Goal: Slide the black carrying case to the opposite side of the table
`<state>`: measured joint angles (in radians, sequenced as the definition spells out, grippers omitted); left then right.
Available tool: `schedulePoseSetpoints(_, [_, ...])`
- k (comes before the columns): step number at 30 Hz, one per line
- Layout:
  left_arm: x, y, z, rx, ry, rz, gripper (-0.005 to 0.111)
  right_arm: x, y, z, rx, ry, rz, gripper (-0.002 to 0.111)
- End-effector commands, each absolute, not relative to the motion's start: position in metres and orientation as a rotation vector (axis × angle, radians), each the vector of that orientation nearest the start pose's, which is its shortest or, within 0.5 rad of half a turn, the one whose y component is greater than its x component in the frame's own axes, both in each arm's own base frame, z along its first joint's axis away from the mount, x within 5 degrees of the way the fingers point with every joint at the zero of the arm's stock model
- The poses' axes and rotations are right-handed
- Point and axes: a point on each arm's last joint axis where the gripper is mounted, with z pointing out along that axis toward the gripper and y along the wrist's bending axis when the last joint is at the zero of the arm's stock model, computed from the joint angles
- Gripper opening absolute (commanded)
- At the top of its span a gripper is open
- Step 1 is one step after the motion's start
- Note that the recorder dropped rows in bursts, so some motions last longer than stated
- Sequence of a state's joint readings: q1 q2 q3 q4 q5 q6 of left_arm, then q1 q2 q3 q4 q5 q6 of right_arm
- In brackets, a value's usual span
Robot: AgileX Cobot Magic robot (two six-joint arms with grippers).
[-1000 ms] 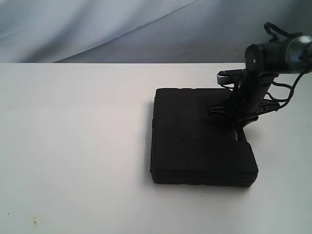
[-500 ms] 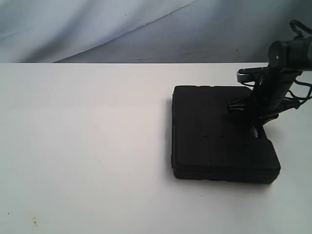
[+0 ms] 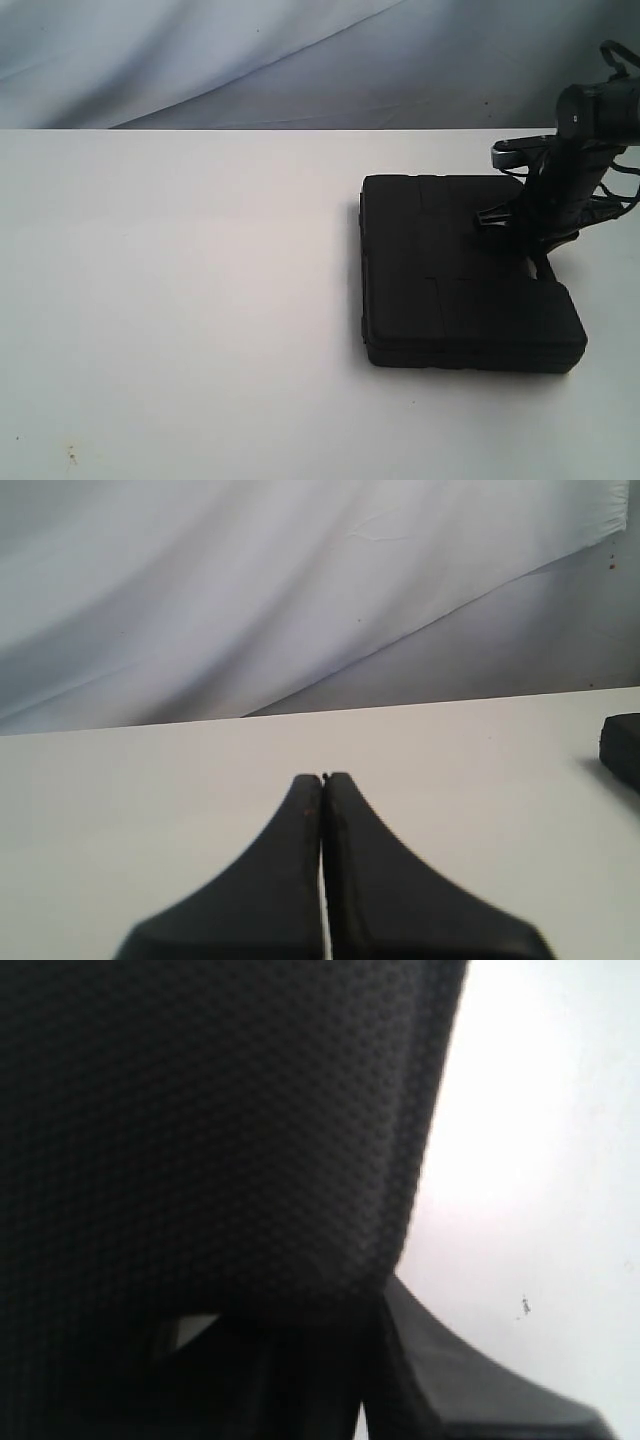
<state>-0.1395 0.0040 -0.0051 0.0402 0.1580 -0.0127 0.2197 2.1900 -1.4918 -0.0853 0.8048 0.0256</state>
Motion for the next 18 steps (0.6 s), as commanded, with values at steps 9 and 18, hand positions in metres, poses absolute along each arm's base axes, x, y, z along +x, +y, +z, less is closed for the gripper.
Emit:
schedulePoseSetpoints(9, [0.0558,-0.0073,0.1998,0.115,1.627,-0.097,0.000,0.4205,0.0786,0.1126,-0.495,2.917,-0.149,0.000])
schedulePoseSetpoints(18, [0.0558,-0.0073,0.1998,0.115,1.627,-0.097,0.000,0.4193,0.0788,0.1124,-0.437,2.937,-0.138,0.000])
